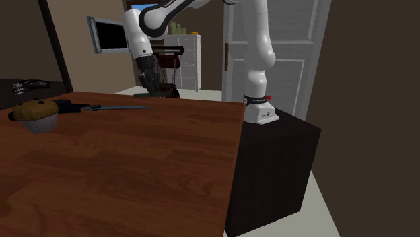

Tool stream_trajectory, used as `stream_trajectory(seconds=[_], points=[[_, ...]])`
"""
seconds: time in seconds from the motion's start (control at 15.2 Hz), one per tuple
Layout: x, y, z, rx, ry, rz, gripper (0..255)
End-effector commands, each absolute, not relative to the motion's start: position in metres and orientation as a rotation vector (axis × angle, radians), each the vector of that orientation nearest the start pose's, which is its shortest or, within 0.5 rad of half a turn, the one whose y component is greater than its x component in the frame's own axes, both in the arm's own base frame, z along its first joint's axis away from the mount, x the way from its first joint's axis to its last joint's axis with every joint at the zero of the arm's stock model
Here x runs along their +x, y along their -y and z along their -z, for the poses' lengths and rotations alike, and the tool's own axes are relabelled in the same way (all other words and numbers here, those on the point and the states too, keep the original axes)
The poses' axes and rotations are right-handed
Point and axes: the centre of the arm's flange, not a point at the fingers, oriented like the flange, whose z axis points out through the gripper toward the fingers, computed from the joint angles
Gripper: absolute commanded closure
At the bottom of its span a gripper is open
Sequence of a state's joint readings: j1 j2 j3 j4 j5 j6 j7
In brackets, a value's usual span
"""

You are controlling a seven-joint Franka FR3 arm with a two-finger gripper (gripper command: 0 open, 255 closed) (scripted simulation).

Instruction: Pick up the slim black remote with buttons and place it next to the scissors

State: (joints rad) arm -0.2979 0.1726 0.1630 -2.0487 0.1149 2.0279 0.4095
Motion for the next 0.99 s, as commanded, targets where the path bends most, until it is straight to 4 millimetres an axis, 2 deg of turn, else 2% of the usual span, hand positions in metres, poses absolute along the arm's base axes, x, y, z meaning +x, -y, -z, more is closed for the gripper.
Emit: stream_trajectory(seconds=[0.0, 0.13, 0.66, 0.73, 0.92], points=[[0.553, 0.07, -0.332, -2.89, -0.901, -0.314, 255], [0.553, 0.07, -0.321, -2.89, -0.901, -0.314, 255], [0.553, 0.07, -0.321, -2.89, -0.901, -0.314, 255], [0.553, 0.07, -0.321, -2.89, -0.901, -0.314, 0], [0.553, 0.07, -0.321, -2.89, -0.901, -0.314, 0]])
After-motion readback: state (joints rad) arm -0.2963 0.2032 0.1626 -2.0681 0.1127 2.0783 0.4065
